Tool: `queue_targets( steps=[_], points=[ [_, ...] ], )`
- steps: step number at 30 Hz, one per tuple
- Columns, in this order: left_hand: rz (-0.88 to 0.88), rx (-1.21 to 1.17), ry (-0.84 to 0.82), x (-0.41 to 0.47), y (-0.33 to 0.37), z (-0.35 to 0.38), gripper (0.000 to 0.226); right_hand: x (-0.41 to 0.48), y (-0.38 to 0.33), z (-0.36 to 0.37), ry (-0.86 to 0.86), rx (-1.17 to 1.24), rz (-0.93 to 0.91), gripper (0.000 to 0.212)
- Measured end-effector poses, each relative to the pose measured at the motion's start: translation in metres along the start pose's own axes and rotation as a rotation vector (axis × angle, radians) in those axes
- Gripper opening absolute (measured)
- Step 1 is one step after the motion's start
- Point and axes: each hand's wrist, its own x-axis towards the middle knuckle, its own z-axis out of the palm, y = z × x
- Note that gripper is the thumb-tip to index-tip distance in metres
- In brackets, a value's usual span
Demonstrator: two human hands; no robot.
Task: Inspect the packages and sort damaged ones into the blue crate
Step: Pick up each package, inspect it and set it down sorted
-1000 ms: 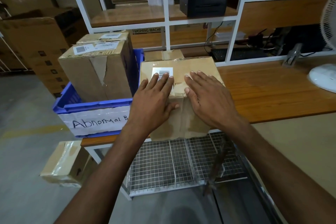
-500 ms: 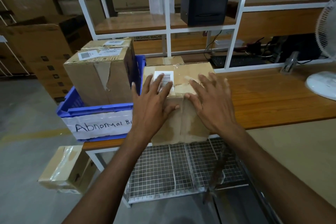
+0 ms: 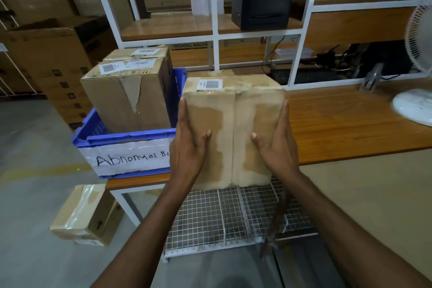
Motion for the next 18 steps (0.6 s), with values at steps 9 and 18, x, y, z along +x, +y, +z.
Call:
queue_targets(
  steps=[9, 18],
  points=[
    [0.067, 0.353, -0.021, 0.039, 0.016, -0.005, 0.064, 0.019, -0.022, -0.02, 0.056, -0.059, 0.005, 0.088],
    [-0.074, 0.354, -0.244, 0.047, -0.022, 0.024, 0.057, 0.037, 0.001, 0.007, -0.116, -0.146, 0.062, 0.072]
  ],
)
